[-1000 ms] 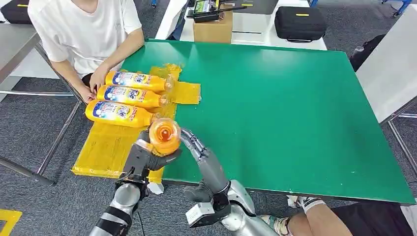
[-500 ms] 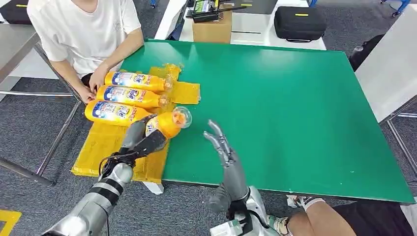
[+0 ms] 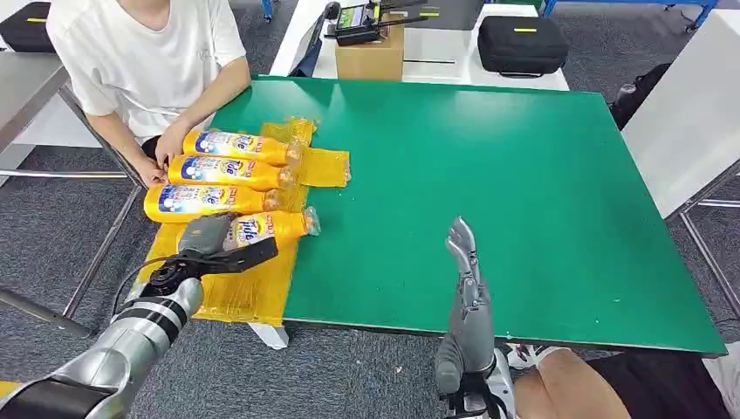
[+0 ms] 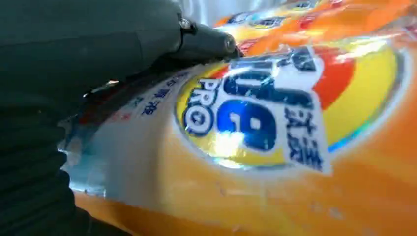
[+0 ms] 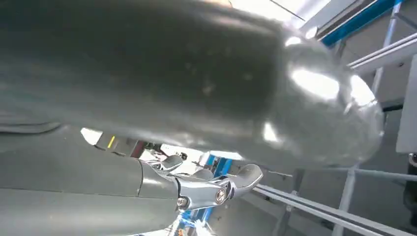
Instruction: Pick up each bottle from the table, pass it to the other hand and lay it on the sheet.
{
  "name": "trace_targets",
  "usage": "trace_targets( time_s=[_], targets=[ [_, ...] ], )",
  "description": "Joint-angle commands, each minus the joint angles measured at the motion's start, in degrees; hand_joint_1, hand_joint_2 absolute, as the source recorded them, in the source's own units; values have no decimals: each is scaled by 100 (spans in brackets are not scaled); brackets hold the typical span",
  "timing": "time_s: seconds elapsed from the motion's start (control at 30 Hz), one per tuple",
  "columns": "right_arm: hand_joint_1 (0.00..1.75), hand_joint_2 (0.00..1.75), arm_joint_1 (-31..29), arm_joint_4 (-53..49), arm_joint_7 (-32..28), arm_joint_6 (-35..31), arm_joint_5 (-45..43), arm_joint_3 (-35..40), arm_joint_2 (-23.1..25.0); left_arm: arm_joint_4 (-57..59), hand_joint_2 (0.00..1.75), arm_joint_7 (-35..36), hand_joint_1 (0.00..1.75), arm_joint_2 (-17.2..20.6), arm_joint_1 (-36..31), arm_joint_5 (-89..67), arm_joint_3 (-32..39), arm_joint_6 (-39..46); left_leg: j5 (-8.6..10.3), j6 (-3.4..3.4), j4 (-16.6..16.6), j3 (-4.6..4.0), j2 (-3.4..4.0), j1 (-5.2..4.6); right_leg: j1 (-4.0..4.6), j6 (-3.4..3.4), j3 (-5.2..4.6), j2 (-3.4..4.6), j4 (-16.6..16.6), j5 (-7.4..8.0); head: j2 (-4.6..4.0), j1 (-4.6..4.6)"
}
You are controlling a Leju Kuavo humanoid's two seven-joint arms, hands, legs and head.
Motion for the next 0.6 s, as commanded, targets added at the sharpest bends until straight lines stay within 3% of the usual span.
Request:
trace_targets(
  time_s=[0.03, 0.37, 0.43, 0.47, 0.5, 0.57, 0.6],
  targets=[
    [0, 0, -71, 56, 13, 137, -130, -76, -49, 905, 175, 533, 175, 382, -306, -653, -732, -338, -2, -2, -2, 7, 4, 1, 3, -7, 7, 0, 0, -3, 0, 0],
    [0, 0, 109, 76, 13, 183, -615, -258, 14, 869, 175, 110, 175, 681, -586, -1132, -966, -1046, -4, -13, -7, 24, 11, 5, 5, -13, 14, 7, 2, 3, 0, 2],
    [0, 0, 141, 91, 13, 321, -758, -351, 45, 795, 175, -63, 131, 712, -529, -1087, -940, -1220, -3, -19, -11, 29, 13, 8, 9, -17, 19, 5, -2, 2, 0, 0],
    [0, 0, 153, 105, 13, 331, -773, -384, 56, 778, 175, -224, 61, 726, -507, -959, -852, -1276, 1, -21, -17, 32, 10, 10, 10, -19, 22, 0, -7, 1, 0, 0],
    [0, 0, 143, 104, 13, 339, -803, -396, 63, 763, 175, -432, 16, 767, -516, -859, -804, -1381, -1, -19, -9, 31, 13, 6, 5, -12, 20, 9, 3, 0, 0, 0],
    [0, 0, 139, 14, 13, 424, -918, -404, 66, 633, 175, -1170, 0, 979, -526, -554, -699, -1580, -3, -19, -14, 37, 21, 6, 7, -14, 25, 13, 0, -1, -2, 0],
    [0, 0, 143, -41, 13, 445, -962, -400, 43, 507, 175, -1585, 0, 1158, -533, -377, -662, -1759, -3, -19, -8, 31, 19, 7, 7, -13, 20, 13, 5, -1, 0, 0]
  ],
)
